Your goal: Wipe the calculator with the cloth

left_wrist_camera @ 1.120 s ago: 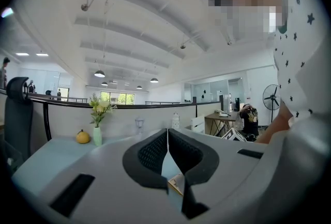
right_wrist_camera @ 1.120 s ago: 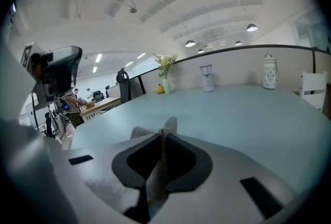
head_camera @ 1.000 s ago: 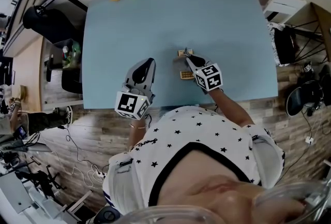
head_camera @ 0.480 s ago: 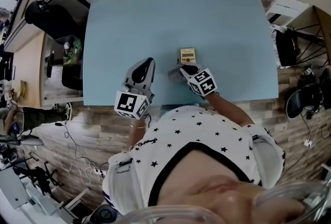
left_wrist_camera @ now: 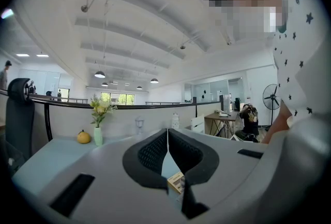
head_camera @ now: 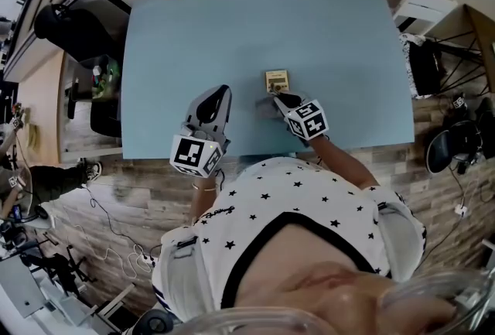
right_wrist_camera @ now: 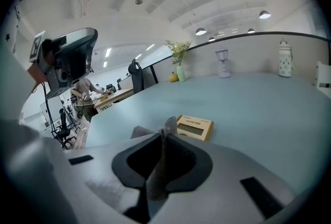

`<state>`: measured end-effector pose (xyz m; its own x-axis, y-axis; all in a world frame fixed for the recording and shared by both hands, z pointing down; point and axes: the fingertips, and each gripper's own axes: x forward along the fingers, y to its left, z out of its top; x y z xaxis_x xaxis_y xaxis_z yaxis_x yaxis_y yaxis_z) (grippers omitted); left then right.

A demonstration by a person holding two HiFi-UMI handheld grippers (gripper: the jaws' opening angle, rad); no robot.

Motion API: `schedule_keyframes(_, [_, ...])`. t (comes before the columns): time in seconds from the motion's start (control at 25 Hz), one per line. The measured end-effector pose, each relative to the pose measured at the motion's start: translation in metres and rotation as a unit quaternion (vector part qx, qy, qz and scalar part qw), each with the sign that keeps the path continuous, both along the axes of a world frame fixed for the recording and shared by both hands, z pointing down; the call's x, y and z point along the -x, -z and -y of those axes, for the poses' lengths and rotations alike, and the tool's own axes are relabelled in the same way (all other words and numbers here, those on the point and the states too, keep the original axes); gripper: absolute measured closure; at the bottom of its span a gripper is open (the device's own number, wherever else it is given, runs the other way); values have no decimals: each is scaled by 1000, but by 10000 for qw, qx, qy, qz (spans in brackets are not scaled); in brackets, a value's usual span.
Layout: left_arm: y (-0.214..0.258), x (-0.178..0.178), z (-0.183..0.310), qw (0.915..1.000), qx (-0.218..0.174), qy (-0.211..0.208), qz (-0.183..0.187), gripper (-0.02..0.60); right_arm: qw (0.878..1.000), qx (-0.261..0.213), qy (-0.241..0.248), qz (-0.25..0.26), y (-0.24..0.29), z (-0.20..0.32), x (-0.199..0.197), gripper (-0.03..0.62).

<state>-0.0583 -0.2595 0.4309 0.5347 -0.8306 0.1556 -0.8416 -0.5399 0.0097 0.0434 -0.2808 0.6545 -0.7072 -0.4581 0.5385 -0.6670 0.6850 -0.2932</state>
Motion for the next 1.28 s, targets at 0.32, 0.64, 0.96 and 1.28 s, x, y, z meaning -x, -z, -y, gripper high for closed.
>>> schedule_keyframes(0.32, [2,-17,3,9997,-50,-219,-44,551,9992,44,-395,-21,-2,2,-28,562])
schedule_keyframes(0.64, [1,-33,2,9992,-63,-398,-54,551,9963,171,-842,15,-7,1,-60,562])
schedule_keyframes(0.96, [3,-40,2,9989,-102,-462,-67,551,9951,265,-945,-91,-17,-1,-72,562])
schedule_keyframes(1.28, [0,-35,1,9992,-66,-396,-60,551,9955,234,-894,-193,-19,0,-71,561])
